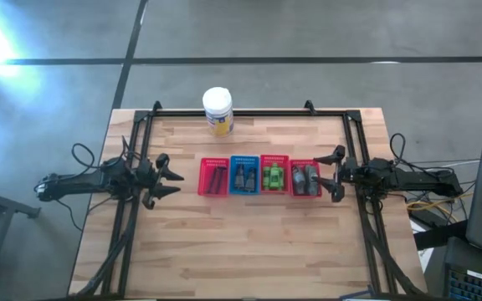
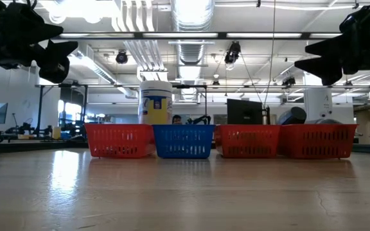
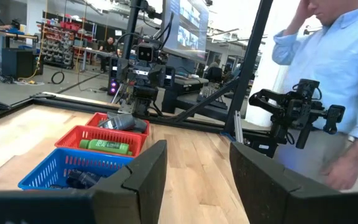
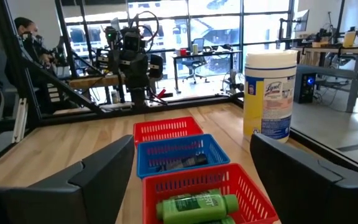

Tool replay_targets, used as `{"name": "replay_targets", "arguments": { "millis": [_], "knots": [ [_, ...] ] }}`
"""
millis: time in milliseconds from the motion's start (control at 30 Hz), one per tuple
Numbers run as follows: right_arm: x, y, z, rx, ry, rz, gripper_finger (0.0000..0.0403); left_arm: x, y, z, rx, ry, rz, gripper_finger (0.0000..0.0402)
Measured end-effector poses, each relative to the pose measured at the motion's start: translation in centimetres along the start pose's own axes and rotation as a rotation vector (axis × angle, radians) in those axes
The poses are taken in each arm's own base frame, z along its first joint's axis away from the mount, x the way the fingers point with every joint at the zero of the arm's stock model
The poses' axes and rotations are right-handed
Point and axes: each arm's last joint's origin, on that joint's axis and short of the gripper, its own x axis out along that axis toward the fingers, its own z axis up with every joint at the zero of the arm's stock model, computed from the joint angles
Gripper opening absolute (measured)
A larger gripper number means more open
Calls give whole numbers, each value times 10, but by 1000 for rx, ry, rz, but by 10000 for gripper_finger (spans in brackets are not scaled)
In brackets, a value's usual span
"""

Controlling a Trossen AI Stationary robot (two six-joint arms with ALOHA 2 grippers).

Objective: Pick & Place Travel size toiletries
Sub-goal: Return to Home Position

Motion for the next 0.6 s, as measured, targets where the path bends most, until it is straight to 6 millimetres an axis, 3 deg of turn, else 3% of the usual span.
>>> {"name": "replay_targets", "arguments": {
  "millis": [600],
  "knots": [
    [0,0,0,0,0,0,270,0,0,0,0,0,0,182]
  ]
}}
